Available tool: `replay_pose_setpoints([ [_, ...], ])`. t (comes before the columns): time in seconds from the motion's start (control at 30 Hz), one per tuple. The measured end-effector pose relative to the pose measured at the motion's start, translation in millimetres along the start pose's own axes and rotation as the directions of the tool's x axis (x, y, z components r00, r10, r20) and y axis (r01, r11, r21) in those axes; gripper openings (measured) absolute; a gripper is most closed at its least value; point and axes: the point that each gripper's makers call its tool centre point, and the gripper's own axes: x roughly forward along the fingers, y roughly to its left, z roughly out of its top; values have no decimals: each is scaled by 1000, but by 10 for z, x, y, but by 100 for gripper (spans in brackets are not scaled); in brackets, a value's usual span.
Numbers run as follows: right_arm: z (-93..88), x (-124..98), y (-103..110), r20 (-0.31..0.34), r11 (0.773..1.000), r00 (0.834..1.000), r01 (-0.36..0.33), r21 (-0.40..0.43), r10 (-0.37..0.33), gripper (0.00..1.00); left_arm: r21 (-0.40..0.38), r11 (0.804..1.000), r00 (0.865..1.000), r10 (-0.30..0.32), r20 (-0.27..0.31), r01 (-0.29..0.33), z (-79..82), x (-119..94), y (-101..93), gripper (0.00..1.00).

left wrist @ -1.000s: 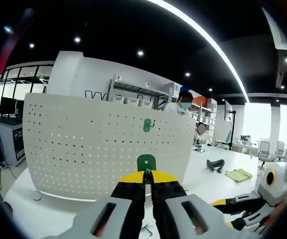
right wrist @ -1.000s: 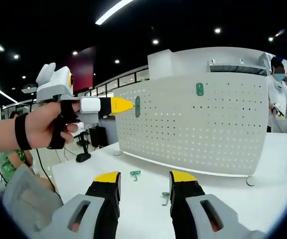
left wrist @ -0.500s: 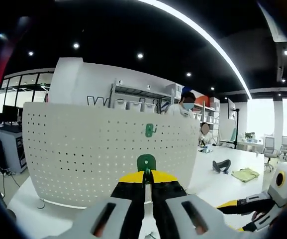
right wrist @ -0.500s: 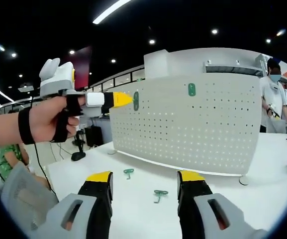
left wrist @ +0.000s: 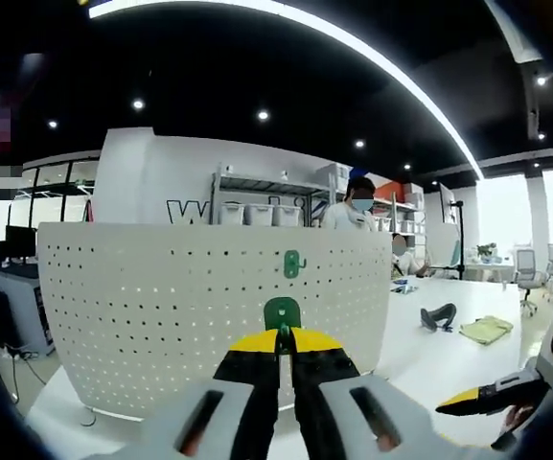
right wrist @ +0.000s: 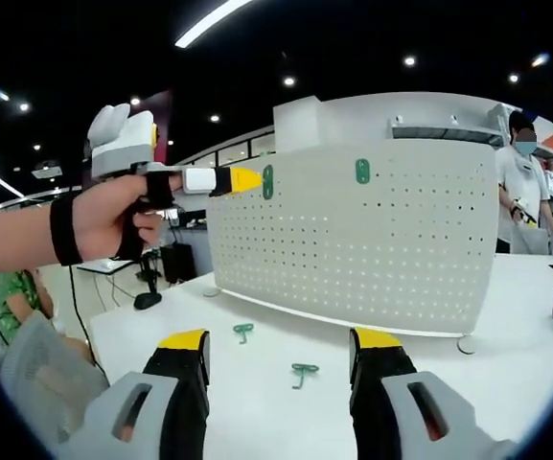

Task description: Insert the hook assembly into the mounting plate slot until the hook locks in place.

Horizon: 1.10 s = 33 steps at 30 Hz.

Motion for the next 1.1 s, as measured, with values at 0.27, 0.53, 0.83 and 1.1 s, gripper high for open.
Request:
replay_pose_setpoints([
  [0.27, -5, -29, -78, -2, 1000, 1000, 3, -2, -3, 59, 17, 1000, 1000, 8, -4, -8, 1, 150, 0, 3],
  [0.53, -16, -28, -116, 2, 1000, 1000, 7, 9, -7, 58, 34, 999, 1000, 24, 9, -24, 66, 288, 36, 3],
  [0.83, -51, 18, -117, -5, 1000, 1000, -4, 19, 4, 58, 54, 998, 999, 39, -6, -39, 48, 423, 67, 3],
  [1.1, -49, 16, -125, -4, 1000, 1000, -8, 20, 8, 58, 80, 995, 998, 54, -18, -52, 30, 525, 76, 3],
])
